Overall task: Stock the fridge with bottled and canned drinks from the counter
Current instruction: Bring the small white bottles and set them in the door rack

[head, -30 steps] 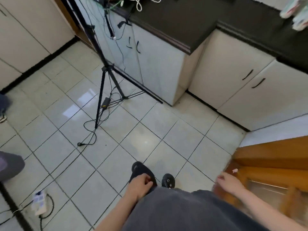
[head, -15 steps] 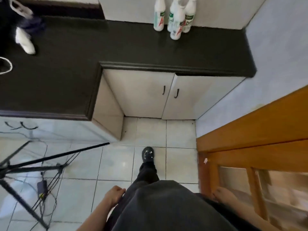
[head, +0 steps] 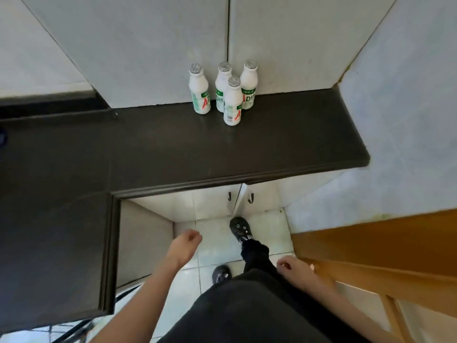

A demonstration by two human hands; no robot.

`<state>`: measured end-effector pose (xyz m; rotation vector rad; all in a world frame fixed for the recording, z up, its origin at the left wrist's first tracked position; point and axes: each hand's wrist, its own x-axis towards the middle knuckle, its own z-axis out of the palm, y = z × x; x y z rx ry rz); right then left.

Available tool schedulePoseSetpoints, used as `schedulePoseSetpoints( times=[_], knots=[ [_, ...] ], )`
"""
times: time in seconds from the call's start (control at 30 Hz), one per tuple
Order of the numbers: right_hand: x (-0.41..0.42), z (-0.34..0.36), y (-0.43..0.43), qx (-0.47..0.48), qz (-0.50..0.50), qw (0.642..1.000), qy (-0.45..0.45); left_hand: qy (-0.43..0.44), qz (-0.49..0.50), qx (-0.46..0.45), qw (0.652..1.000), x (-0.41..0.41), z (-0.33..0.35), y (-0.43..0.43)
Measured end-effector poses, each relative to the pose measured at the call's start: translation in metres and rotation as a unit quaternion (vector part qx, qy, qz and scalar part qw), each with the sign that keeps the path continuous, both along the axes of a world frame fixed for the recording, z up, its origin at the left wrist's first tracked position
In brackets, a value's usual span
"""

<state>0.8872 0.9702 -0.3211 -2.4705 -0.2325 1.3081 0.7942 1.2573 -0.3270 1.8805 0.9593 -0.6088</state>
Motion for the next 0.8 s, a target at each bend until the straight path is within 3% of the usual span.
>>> schedulePoseSetpoints(
  times=[0.17, 0.37, 0.53, 0.73, 0.8],
  knots=[
    [0.084, 0.030, 0.049, 0.141, -0.034, 0.982, -0.121, -0.118, 0.124, -0.036, 0.985, 0.043, 0.030, 0.006],
    [0.215, 0.090, 0.158, 0.287, -0.040, 0.921, -0.260, -0.273, 0.216, 0.050, 0.936, 0.135, 0.092, 0.053],
    [0.272, 0.104, 0.225, 0.343, 0.006, 0.880, -0.330, -0.357, 0.215, 0.175, 0.892, 0.231, 0.114, 0.096],
    [0.284, 0.094, 0.246, 0.337, 0.077, 0.866, -0.362, -0.381, 0.132, 0.252, 0.880, 0.287, 0.114, 0.116],
    [0.289, 0.092, 0.246, 0.341, 0.096, 0.865, -0.357, -0.380, 0.132, 0.241, 0.883, 0.293, 0.109, 0.117]
  ],
)
